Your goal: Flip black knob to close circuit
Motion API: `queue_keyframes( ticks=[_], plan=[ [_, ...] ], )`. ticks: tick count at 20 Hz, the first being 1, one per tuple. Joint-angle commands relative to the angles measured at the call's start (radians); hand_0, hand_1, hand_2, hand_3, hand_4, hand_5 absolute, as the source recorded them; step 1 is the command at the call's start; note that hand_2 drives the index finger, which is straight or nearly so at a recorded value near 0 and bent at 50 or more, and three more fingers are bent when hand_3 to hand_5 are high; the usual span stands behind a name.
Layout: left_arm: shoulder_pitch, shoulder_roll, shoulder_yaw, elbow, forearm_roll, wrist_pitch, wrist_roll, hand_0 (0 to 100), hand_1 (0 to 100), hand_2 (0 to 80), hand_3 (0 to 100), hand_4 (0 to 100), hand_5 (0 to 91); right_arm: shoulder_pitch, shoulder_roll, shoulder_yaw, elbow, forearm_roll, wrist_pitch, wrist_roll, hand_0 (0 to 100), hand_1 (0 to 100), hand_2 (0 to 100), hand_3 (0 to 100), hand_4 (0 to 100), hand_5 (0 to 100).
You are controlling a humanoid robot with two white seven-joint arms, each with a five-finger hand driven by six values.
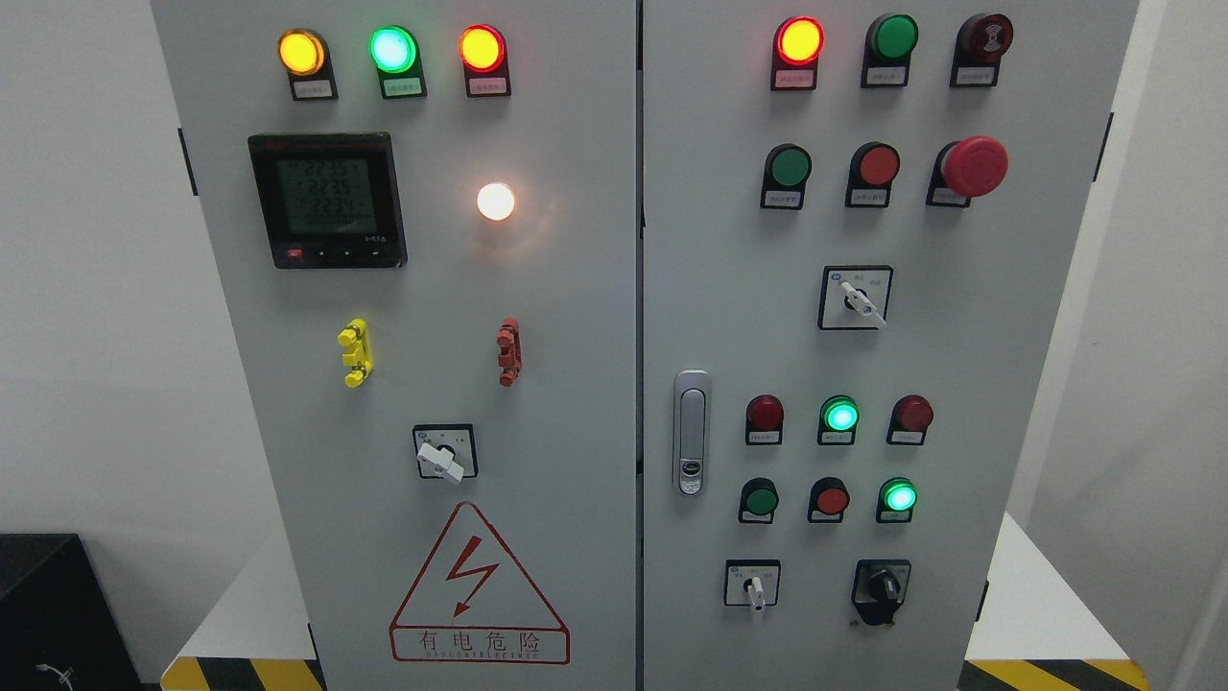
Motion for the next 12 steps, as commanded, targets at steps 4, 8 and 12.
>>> queue_keyframes(
  ticks=[4, 8, 12],
  plan=[
    [0.022, 0.000, 0.000, 0.000, 0.000, 0.000, 0.000, 12, 56, 0.0, 0, 0, 0.0, -0.004, 0.014, 0.003, 0.009, 0.001, 0.000, -0.005, 0, 22, 0, 0, 0, 0],
    [0.022, 0.000, 0.000, 0.000, 0.000, 0.000, 0.000, 12, 56, 0.0, 0, 0, 0.0, -0.004, 0.015, 0.007, 0.006, 0.004, -0.007, -0.003, 0, 22, 0, 0, 0, 0],
    [0.022, 0.000, 0.000, 0.000, 0.000, 0.000, 0.000, 12, 56, 0.0, 0, 0, 0.0, -0.004, 0.017, 0.077, -0.011, 0.010, -0.062, -0.024, 0, 22, 0, 0, 0, 0]
  ],
)
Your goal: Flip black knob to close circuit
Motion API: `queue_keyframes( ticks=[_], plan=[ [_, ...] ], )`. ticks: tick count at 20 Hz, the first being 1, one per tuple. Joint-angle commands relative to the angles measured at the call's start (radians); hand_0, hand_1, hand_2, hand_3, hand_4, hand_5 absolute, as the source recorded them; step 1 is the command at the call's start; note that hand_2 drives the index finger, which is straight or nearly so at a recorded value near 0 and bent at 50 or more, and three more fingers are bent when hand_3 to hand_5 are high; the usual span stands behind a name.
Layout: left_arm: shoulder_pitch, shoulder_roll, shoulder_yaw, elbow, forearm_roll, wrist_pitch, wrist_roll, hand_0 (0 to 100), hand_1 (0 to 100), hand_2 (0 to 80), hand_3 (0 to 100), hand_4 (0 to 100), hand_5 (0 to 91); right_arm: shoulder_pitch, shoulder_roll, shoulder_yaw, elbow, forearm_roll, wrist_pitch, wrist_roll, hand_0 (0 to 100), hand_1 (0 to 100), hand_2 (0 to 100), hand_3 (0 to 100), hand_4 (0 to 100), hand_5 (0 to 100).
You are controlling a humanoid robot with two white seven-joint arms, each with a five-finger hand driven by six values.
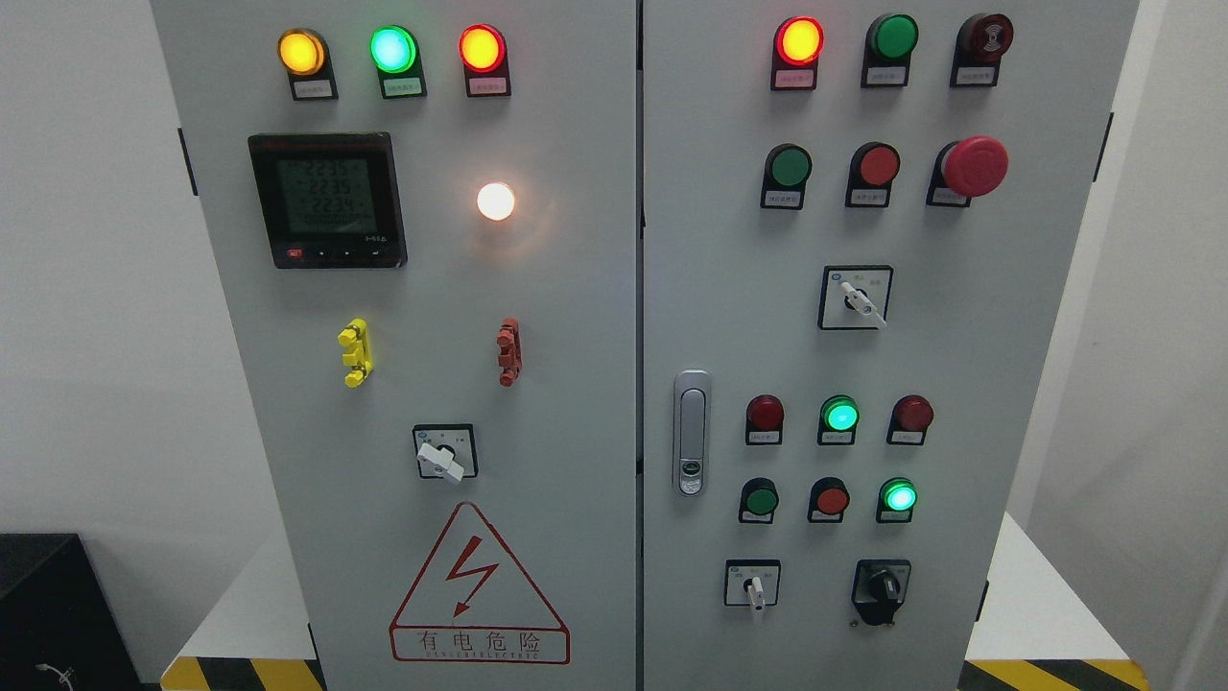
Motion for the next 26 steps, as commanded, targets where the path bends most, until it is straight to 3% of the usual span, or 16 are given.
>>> queue_keyframes(
  ticks=[1, 3, 5, 8, 11, 15, 16, 18, 22, 26],
  plan=[
    [0.022, 0.000, 0.000, -0.001, 0.000, 0.000, 0.000, 12, 56, 0.0, 0, 0, 0.0, 0.001, 0.007, 0.098, -0.026, 0.005, -0.063, -0.040, 0, 22, 0, 0, 0, 0],
    [0.022, 0.000, 0.000, 0.000, 0.000, 0.000, 0.000, 12, 56, 0.0, 0, 0, 0.0, 0.001, 0.004, 0.173, -0.049, 0.007, -0.120, -0.115, 0, 22, 0, 3, 0, 0],
    [0.022, 0.000, 0.000, 0.000, 0.000, 0.000, 0.000, 12, 56, 0.0, 0, 0, 0.0, 0.007, -0.006, 0.243, -0.108, 0.007, -0.158, -0.166, 0, 22, 9, 13, 3, 0],
    [0.022, 0.000, 0.000, 0.000, 0.000, 0.000, 0.000, 12, 56, 0.0, 0, 0, 0.0, 0.027, -0.018, 0.296, -0.248, 0.008, -0.160, -0.227, 0, 22, 16, 22, 13, 0],
    [0.022, 0.000, 0.000, 0.000, 0.000, -0.002, 0.000, 12, 56, 0.0, 0, 0, 0.0, 0.061, -0.061, 0.337, -0.401, 0.042, -0.155, -0.302, 0, 22, 25, 35, 27, 2],
    [0.022, 0.000, 0.000, 0.000, 0.000, 0.000, 0.000, 12, 56, 0.0, 0, 0, 0.0, 0.090, -0.081, 0.339, -0.576, 0.177, -0.154, -0.373, 0, 23, 37, 54, 41, 19],
    [0.022, 0.000, 0.000, 0.000, 0.000, 0.000, 0.000, 12, 56, 0.0, 0, 0, 0.0, 0.097, -0.096, 0.337, -0.616, 0.206, -0.154, -0.381, 0, 23, 38, 57, 43, 21],
    [0.022, 0.000, 0.000, 0.000, 0.000, -0.002, 0.000, 12, 56, 0.0, 0, 0, 0.0, 0.102, -0.127, 0.337, -0.677, 0.238, -0.154, -0.399, 0, 21, 49, 72, 55, 34],
    [0.022, 0.000, 0.000, 0.000, 0.000, 0.000, 0.000, 12, 56, 0.0, 0, 0, 0.0, 0.107, -0.186, 0.330, -0.794, 0.338, -0.148, -0.440, 0, 19, 62, 84, 62, 47],
    [0.022, 0.000, 0.000, 0.000, 0.000, 0.000, 0.000, 12, 56, 0.0, 0, 0, 0.0, 0.116, -0.237, 0.276, -0.962, 0.514, -0.056, -0.451, 0, 12, 79, 98, 75, 69]
  ],
)
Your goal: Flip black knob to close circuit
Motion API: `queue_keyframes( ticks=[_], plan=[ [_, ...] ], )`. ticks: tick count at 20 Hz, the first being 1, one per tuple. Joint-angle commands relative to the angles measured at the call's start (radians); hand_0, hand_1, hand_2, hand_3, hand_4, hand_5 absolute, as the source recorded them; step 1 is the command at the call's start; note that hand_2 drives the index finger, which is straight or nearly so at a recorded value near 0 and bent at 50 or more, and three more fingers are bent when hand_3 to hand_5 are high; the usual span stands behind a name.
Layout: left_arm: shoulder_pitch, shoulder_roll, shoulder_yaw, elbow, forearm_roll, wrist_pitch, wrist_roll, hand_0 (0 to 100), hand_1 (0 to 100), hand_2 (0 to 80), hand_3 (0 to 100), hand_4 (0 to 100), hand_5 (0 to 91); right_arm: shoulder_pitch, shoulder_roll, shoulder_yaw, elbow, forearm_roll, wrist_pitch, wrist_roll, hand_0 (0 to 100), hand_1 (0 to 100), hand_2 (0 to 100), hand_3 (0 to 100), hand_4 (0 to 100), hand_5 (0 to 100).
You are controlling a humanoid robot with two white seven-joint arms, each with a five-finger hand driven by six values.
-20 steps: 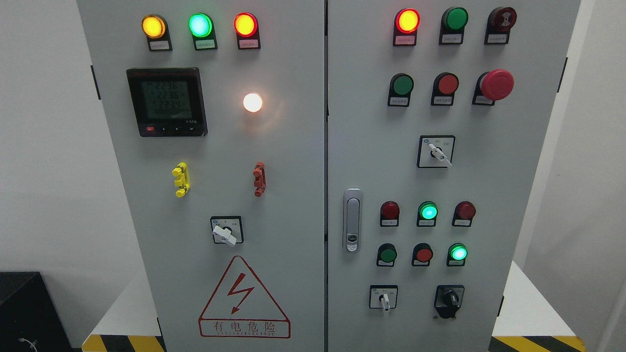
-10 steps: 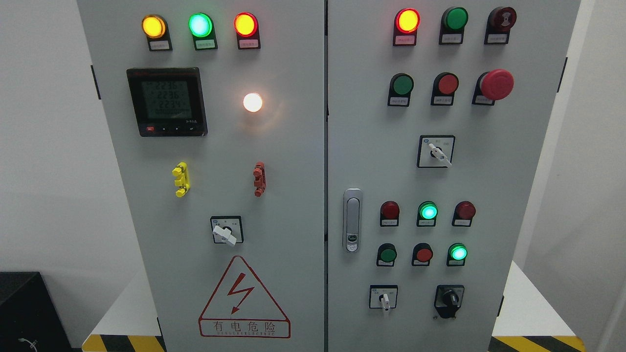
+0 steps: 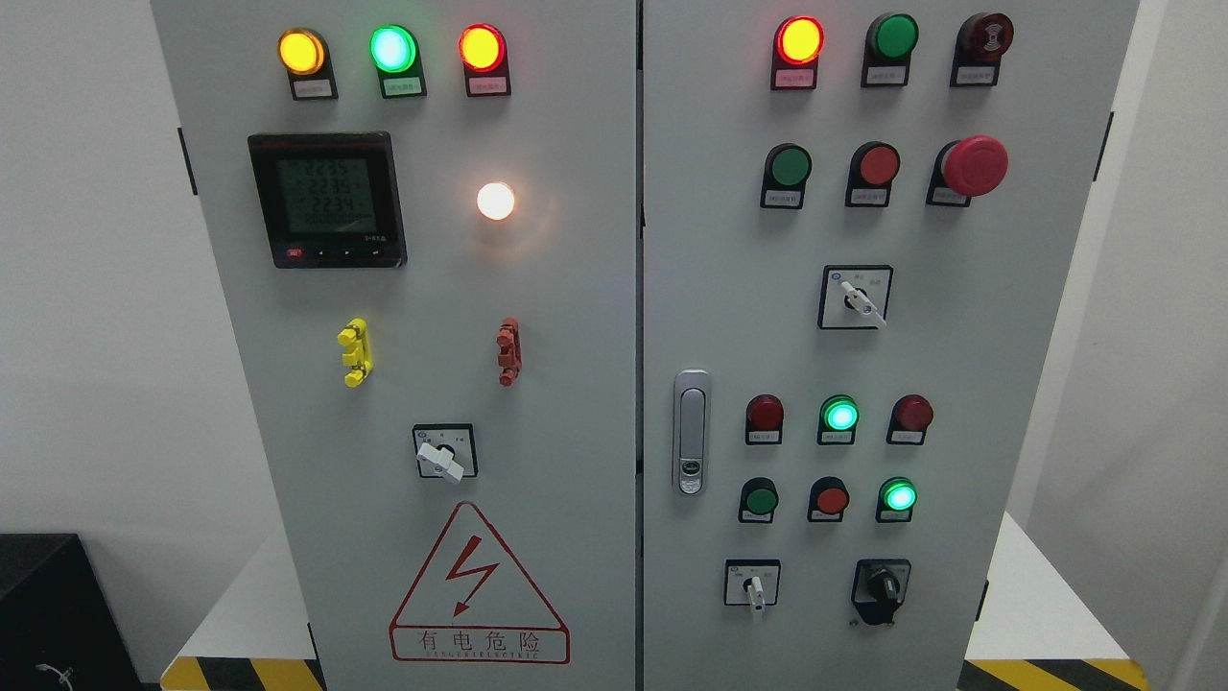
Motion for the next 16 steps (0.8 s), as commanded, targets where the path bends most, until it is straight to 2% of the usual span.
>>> queue_keyframes(
  ticks=[1, 2, 6, 9, 11, 16],
  plan=[
    [0.020, 0.000, 0.000, 0.000, 0.000, -0.001, 0.000, 12, 56, 0.0, 0, 0, 0.0, 0.021, -0.114, -0.022, -0.423, 0.233, 0.073, -0.005, 0, 10, 82, 100, 78, 74],
    [0.021, 0.000, 0.000, 0.000, 0.000, -0.001, 0.000, 12, 56, 0.0, 0, 0, 0.0, 0.021, -0.113, -0.042, -0.467, 0.276, 0.096, 0.007, 0, 9, 83, 100, 79, 75],
    [0.022, 0.000, 0.000, 0.000, 0.000, -0.001, 0.000, 12, 56, 0.0, 0, 0, 0.0, 0.047, -0.100, -0.135, -0.648, 0.437, 0.199, 0.124, 0, 4, 87, 100, 83, 81],
    [0.022, 0.000, 0.000, 0.000, 0.000, -0.001, 0.000, 12, 56, 0.0, 0, 0, 0.0, 0.044, -0.079, -0.155, -0.769, 0.483, 0.283, 0.191, 0, 0, 88, 100, 84, 84],
    [0.022, 0.000, 0.000, 0.000, 0.000, -0.001, 0.000, 12, 56, 0.0, 0, 0, 0.0, 0.035, -0.062, -0.158, -0.828, 0.508, 0.328, 0.217, 0, 0, 88, 100, 85, 85],
    [0.022, 0.000, 0.000, 0.000, 0.000, -0.001, 0.000, 12, 56, 0.0, 0, 0, 0.0, -0.014, -0.016, -0.172, -0.920, 0.601, 0.377, 0.262, 0, 0, 88, 100, 85, 85]
  ],
)
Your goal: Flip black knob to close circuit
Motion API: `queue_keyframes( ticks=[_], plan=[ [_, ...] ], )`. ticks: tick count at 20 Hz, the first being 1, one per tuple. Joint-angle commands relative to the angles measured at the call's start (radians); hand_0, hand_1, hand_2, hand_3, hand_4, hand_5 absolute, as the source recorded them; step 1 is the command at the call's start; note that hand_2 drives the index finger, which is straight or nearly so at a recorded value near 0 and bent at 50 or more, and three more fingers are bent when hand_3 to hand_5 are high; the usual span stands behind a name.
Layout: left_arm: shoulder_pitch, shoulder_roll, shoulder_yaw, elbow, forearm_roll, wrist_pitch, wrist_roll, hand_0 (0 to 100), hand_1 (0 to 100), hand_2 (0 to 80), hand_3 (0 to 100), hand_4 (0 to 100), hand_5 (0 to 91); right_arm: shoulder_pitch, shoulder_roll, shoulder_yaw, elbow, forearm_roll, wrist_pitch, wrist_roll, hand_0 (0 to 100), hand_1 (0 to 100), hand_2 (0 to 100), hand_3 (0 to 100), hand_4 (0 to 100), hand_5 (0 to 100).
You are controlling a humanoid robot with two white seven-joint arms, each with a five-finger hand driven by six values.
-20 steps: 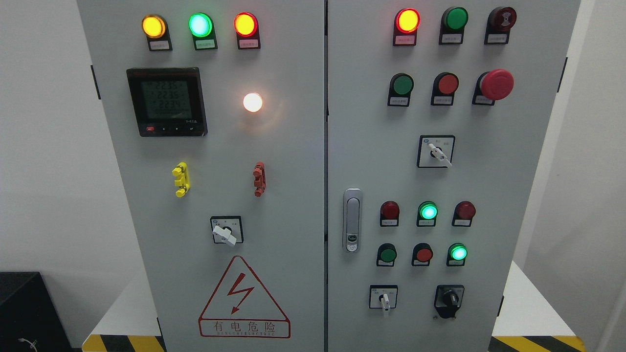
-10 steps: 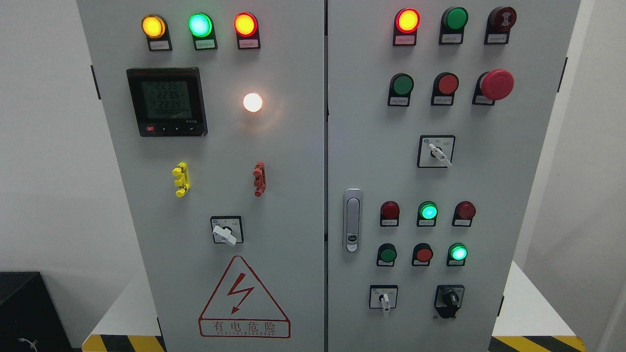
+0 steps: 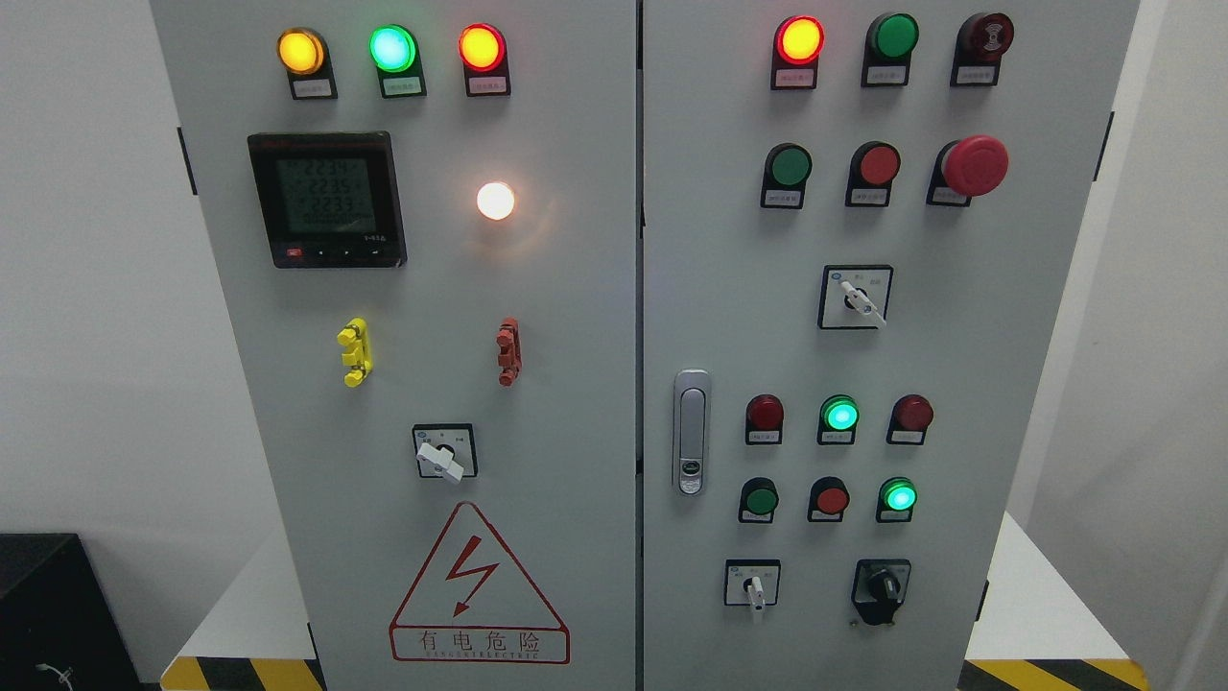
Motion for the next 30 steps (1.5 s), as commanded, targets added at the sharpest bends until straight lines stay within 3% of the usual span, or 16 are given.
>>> queue_keyframes(
  ticks=[1, 6, 13, 15, 20, 24, 26, 30],
  plan=[
    [0.021, 0.000, 0.000, 0.000, 0.000, 0.000, 0.000, 12, 56, 0.0, 0, 0, 0.0, -0.050, 0.042, -0.061, -0.349, 0.122, 0.041, 0.036, 0, 0, 88, 100, 85, 85],
    [0.021, 0.000, 0.000, 0.000, 0.000, 0.000, 0.000, 12, 56, 0.0, 0, 0, 0.0, -0.131, 0.096, -0.056, -0.364, 0.224, 0.068, 0.079, 0, 0, 88, 100, 85, 86],
    [0.021, 0.000, 0.000, 0.000, 0.000, 0.000, 0.000, 12, 56, 0.0, 0, 0, 0.0, -0.214, 0.105, -0.034, -0.416, 0.309, 0.139, 0.105, 0, 0, 88, 100, 86, 86],
    [0.021, 0.000, 0.000, 0.000, 0.000, -0.002, 0.000, 12, 56, 0.0, 0, 0, 0.0, -0.222, 0.113, -0.010, -0.432, 0.367, 0.171, 0.131, 0, 0, 88, 100, 86, 86],
    [0.021, 0.000, 0.000, 0.000, 0.000, 0.000, 0.000, 12, 56, 0.0, 0, 0, 0.0, -0.228, 0.171, -0.009, -0.449, 0.473, 0.194, 0.142, 0, 0, 88, 100, 87, 87],
    [0.021, 0.000, 0.000, 0.000, 0.000, 0.000, 0.000, 12, 56, 0.0, 0, 0, 0.0, -0.229, 0.238, -0.007, -0.469, 0.557, 0.203, 0.166, 0, 0, 88, 100, 88, 87],
    [0.021, 0.000, 0.000, 0.000, 0.000, 0.000, 0.000, 12, 56, 0.0, 0, 0, 0.0, -0.243, 0.255, -0.012, -0.469, 0.563, 0.203, 0.168, 0, 0, 88, 100, 88, 88],
    [0.020, 0.000, 0.000, 0.000, 0.000, 0.000, 0.000, 12, 56, 0.0, 0, 0, 0.0, -0.286, 0.255, -0.046, -0.458, 0.579, 0.206, 0.191, 0, 0, 88, 100, 88, 88]
  ],
)
